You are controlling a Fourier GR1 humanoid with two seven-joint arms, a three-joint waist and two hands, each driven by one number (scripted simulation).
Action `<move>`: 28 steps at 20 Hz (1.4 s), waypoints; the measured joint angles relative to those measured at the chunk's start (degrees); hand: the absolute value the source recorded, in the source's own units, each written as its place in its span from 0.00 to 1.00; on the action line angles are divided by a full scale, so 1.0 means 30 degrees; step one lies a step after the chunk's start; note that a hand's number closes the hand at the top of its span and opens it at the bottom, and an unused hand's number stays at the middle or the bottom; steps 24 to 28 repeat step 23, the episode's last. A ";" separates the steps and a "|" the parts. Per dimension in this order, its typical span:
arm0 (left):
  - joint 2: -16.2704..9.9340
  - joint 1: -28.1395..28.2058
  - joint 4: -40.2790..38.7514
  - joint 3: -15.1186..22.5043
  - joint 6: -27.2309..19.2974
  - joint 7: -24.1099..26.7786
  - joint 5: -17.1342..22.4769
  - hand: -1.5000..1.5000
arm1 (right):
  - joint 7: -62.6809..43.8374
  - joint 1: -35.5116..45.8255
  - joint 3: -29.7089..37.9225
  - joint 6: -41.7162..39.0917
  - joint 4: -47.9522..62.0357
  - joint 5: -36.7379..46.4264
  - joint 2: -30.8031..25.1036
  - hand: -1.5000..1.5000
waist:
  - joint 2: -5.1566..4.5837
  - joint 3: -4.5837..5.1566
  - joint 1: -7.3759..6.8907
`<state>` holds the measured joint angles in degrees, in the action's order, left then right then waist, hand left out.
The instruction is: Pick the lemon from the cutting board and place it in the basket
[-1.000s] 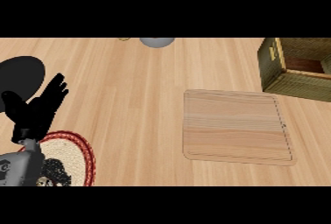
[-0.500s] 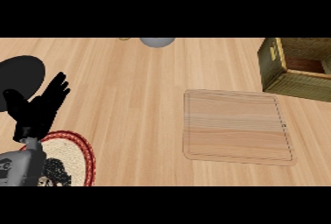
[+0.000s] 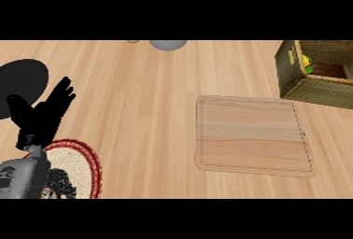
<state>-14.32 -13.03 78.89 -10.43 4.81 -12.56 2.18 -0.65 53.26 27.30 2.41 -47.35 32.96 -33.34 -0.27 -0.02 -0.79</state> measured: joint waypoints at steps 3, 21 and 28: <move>-0.0039 0.0200 0.0253 0.0005 0.0073 -0.0134 0.0012 0.50 | 0.0581 0.0397 0.0735 0.0314 0.0851 -0.0810 -0.0416 0.00 | 0.0012 -0.0002 -0.0014; 0.0068 -0.0006 0.0607 -0.0060 -0.0172 -0.0560 0.0002 0.50 | 0.2045 -0.2466 0.7536 -0.5778 0.6822 -0.6915 -0.8488 0.00 | -0.0037 -0.0048 0.0160; 0.0002 0.0047 0.0735 -0.0087 -0.0043 -0.0598 0.0090 0.50 | 0.2746 -0.3374 0.7819 -0.7133 0.7666 -0.7168 -0.9510 0.00 | -0.0048 -0.0058 0.0139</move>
